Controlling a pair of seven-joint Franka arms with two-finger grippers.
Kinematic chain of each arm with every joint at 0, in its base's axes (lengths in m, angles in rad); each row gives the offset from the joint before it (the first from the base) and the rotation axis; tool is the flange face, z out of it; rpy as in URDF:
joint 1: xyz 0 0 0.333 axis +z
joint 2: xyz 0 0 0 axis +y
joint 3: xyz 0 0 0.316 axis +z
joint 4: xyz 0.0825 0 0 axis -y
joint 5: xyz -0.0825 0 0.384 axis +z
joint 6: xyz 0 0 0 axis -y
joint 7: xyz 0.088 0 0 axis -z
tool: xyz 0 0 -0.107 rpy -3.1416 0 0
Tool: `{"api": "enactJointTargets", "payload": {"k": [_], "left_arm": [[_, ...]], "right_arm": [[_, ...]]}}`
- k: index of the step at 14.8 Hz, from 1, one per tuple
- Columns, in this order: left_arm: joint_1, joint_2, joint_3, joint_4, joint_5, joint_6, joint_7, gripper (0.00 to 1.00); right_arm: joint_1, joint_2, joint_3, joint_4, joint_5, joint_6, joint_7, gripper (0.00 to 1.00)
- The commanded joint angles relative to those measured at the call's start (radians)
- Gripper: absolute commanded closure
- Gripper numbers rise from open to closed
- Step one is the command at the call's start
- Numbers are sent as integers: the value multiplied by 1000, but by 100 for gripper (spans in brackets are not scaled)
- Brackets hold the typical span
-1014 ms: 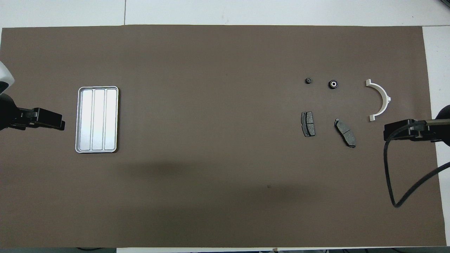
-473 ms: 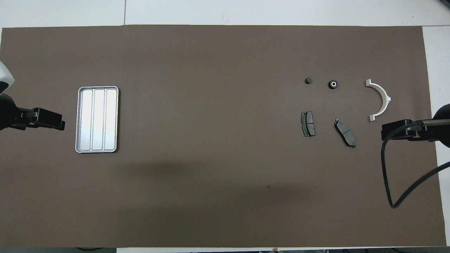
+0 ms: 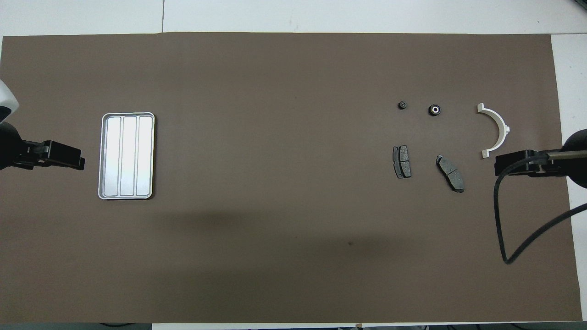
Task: Pick bearing gear from pile to tray
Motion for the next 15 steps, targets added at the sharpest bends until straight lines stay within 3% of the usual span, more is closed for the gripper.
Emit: {"api": "enactJointTargets", "payload": {"k": [1, 6, 11, 15], "left_arm": [[1, -14, 7, -12, -3, 16, -2, 0], [23, -23, 7, -11, -3, 36, -50, 0], [12, -57, 7, -97, -3, 105, -47, 0], [15, -64, 5, -118, -3, 132, -50, 0]], "right_arm": [[19, 166, 0, 13, -2, 138, 66, 0], [62, 424, 0, 116, -19, 301, 283, 0], [60, 636, -5, 302, -19, 279, 339, 0], [42, 728, -8, 362, -57, 287, 349, 0]]}}
